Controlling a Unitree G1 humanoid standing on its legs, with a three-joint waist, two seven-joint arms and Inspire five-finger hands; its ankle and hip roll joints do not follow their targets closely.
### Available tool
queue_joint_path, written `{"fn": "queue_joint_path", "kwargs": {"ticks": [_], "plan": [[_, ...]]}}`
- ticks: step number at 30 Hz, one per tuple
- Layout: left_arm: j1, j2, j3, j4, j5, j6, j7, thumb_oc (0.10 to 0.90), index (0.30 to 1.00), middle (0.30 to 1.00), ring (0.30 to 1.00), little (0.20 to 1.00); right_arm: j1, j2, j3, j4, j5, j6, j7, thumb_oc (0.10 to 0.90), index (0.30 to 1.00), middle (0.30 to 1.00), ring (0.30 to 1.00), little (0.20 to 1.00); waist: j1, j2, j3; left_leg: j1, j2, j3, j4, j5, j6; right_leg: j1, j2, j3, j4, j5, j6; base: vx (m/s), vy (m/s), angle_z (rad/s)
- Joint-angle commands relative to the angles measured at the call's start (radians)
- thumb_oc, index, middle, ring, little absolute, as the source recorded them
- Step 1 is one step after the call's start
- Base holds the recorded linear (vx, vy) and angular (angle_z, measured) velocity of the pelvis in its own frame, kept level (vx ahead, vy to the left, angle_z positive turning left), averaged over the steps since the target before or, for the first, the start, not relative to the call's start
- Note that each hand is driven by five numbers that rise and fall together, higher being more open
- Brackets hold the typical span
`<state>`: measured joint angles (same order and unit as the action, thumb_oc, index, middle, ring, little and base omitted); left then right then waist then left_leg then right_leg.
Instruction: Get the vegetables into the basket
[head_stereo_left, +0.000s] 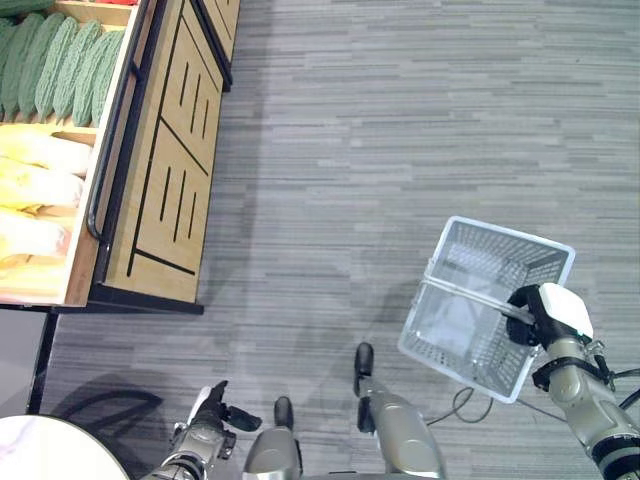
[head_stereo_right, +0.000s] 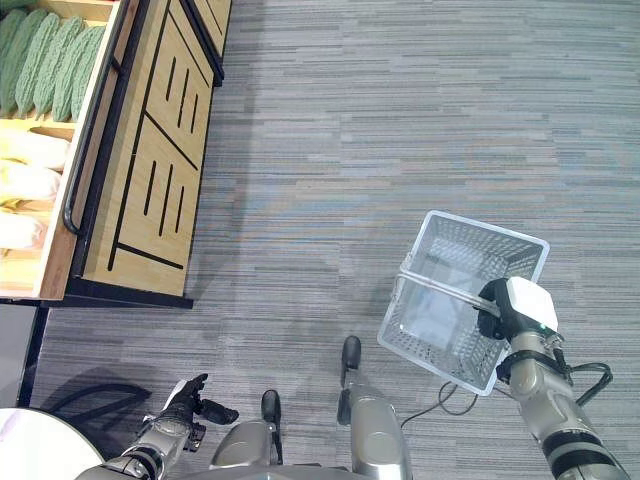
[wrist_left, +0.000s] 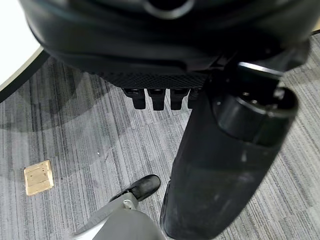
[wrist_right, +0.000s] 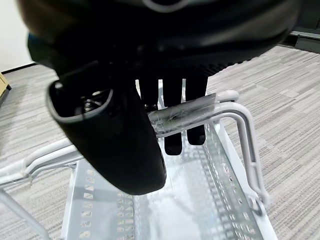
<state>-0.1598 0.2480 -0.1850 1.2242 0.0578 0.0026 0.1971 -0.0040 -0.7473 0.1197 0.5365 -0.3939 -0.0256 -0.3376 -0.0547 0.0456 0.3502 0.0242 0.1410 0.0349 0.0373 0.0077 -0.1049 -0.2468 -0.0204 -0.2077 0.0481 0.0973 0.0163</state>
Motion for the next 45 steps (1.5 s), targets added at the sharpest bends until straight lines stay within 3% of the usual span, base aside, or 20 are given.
{"fn": "queue_joint_path", "kwargs": {"ticks": [1,7,8,13,15,16,18,23,26,31,36,45], "plan": [[0.026,0.065,-0.005,0.025,-0.007,0.016,0.040,0.900,1.000,1.000,1.000,1.000,0.033,-0.046,-0.061,-0.106,0.016,-0.042,-0.074,0.400,0.300,0.300,0.300,0.300,0.002,-0.039,-0.085,0.016,-0.050,-0.010,0.058,0.008,0.016,-0.072,-0.038,0.070,0.117,-0.045,0.096,0.14,-0.172,0.15],[0.012,0.065,0.002,0.011,-0.036,0.015,0.061,0.900,1.000,1.000,1.000,1.000,0.078,-0.039,-0.079,-0.095,0.033,-0.050,-0.096,0.400,0.300,0.300,0.300,0.300,0.004,-0.052,-0.074,-0.053,-0.020,0.002,0.175,0.070,-0.008,-0.029,-0.036,0.025,0.112,-0.092,0.064,0.06,-0.139,0.34],[-0.003,0.062,-0.009,0.005,-0.050,0.013,0.069,0.900,1.000,1.000,1.000,1.000,0.093,-0.036,-0.090,-0.091,0.037,-0.043,-0.108,0.400,0.300,0.300,0.300,0.300,0.016,-0.061,-0.050,-0.116,-0.021,0.011,0.196,0.091,-0.002,-0.004,-0.047,0.008,0.112,-0.105,0.061,0.02,-0.094,0.48],[-0.021,0.056,-0.030,-0.004,-0.054,0.011,0.085,0.900,1.000,1.000,1.000,1.000,0.126,-0.028,-0.128,-0.097,0.047,-0.035,-0.136,0.400,0.300,0.300,0.300,0.300,0.026,-0.073,-0.027,-0.273,-0.006,0.045,0.110,0.061,0.013,0.049,-0.093,-0.017,0.118,-0.147,0.073,0.11,0.009,0.58],[-0.014,0.061,-0.030,-0.004,-0.050,0.010,0.089,0.900,1.000,1.000,1.000,1.000,0.124,-0.023,-0.127,-0.078,0.045,-0.033,-0.149,0.400,0.300,0.300,0.300,0.300,0.041,-0.064,-0.028,-0.337,0.027,0.054,0.048,0.155,-0.007,0.086,-0.084,-0.007,0.111,-0.163,0.077,0.19,0.110,0.33],[-0.013,0.061,-0.030,-0.005,-0.050,0.010,0.089,0.900,1.000,1.000,1.000,1.000,0.124,-0.023,-0.126,-0.078,0.046,-0.033,-0.150,0.400,0.300,0.300,0.300,0.300,0.042,-0.067,-0.025,-0.329,0.026,0.056,0.043,0.156,-0.009,0.089,-0.086,-0.005,0.114,-0.168,0.077,0.25,0.145,0.06],[0.000,0.073,-0.026,-0.003,-0.048,0.011,0.091,0.900,1.000,1.000,1.000,1.000,0.113,-0.017,-0.106,-0.059,0.045,-0.029,-0.148,0.400,0.300,0.300,0.300,0.300,0.070,-0.064,-0.033,-0.355,0.042,0.052,-0.008,0.212,-0.026,0.140,-0.074,0.027,0.098,-0.177,0.080,0.30,0.191,-0.15],[0.016,0.066,-0.017,0.015,-0.036,0.018,0.084,0.900,1.000,1.000,1.000,1.000,0.123,0.005,-0.097,-0.058,0.025,-0.019,-0.130,0.400,0.300,0.300,0.300,0.300,0.070,-0.074,-0.052,-0.302,0.017,0.114,-0.025,0.182,-0.005,0.170,-0.102,0.047,0.091,-0.177,0.105,0.19,0.190,-0.58],[0.024,0.074,-0.027,0.002,-0.016,0.009,0.080,0.900,1.000,1.000,1.000,1.000,0.061,0.022,-0.072,-0.025,0.029,-0.013,-0.141,0.400,0.300,0.300,0.300,0.300,0.075,-0.103,-0.053,-0.291,-0.018,0.144,0.029,0.118,0.030,0.165,-0.143,0.090,0.085,-0.139,0.141,0.15,0.260,-0.30],[0.016,0.094,-0.018,-0.005,-0.031,0.004,0.088,0.900,1.000,1.000,1.000,1.000,-0.003,0.039,-0.035,-0.001,0.028,-0.014,-0.149,0.400,0.300,0.300,0.300,0.300,0.079,-0.119,-0.054,-0.288,-0.042,0.173,0.044,0.081,0.058,0.140,-0.168,0.109,0.103,-0.085,0.165,0.08,0.162,-0.20],[0.007,0.106,-0.010,-0.002,-0.038,-0.004,0.091,0.900,1.000,1.000,1.000,1.000,-0.040,0.055,-0.011,0.011,0.025,-0.015,-0.153,0.400,0.300,0.300,0.300,0.300,0.084,-0.121,-0.061,-0.277,-0.070,0.183,0.022,0.065,0.078,0.125,-0.185,0.111,0.104,-0.010,0.190,0.07,0.127,0.05],[0.021,0.089,-0.034,-0.001,-0.011,-0.005,0.077,0.900,1.000,1.000,1.000,1.000,-0.059,0.061,-0.009,0.026,0.009,-0.005,-0.161,0.400,0.300,0.300,0.300,0.300,0.080,-0.114,-0.073,-0.238,-0.092,0.184,-0.021,0.061,0.088,0.130,-0.199,0.106,0.114,0.021,0.207,0.03,0.053,-0.04]]}}
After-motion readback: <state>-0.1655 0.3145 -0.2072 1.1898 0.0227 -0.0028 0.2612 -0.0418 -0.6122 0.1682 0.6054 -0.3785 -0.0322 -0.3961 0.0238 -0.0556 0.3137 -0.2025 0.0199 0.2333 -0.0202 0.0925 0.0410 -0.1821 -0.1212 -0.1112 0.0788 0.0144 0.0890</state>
